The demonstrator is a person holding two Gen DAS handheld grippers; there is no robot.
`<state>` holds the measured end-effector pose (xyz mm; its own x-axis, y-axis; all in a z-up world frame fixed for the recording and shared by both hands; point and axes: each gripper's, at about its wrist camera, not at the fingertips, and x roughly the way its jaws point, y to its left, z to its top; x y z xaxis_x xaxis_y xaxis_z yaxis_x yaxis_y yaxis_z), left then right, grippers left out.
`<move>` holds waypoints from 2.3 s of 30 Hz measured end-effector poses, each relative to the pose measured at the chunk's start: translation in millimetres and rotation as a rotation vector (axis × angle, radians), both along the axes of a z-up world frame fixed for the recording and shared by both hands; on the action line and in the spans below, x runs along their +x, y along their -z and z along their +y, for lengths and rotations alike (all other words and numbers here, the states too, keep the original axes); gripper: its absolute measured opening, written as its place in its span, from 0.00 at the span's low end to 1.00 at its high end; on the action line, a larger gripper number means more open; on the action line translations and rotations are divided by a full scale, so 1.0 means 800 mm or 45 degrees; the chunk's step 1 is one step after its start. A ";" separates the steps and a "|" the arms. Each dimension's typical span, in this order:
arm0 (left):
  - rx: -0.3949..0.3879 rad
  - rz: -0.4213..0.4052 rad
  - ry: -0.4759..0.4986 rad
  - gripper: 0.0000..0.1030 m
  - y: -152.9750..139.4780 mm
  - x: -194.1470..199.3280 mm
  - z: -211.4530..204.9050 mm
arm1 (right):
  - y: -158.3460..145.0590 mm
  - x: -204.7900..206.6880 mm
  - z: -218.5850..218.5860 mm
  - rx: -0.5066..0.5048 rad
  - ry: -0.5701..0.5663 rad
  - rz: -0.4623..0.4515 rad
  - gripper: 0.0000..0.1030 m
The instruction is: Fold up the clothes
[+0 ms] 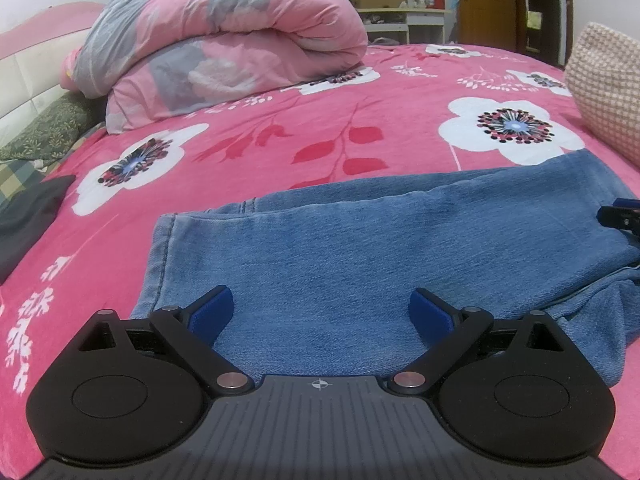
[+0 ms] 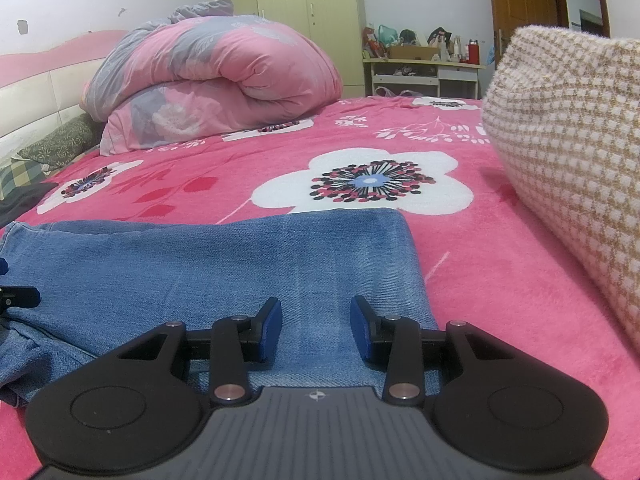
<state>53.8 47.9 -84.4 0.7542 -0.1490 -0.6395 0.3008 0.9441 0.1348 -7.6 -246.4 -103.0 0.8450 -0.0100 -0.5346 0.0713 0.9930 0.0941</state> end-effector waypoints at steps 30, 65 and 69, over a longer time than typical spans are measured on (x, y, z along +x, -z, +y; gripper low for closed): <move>-0.038 0.066 0.050 0.99 0.003 0.012 -0.023 | 0.000 0.000 0.000 0.000 0.001 -0.001 0.39; -0.030 0.069 0.049 1.00 0.003 0.014 -0.025 | 0.000 0.000 -0.001 -0.001 -0.001 -0.001 0.39; -0.029 0.068 0.049 1.00 0.004 0.014 -0.025 | 0.000 0.000 -0.001 0.001 -0.001 -0.001 0.39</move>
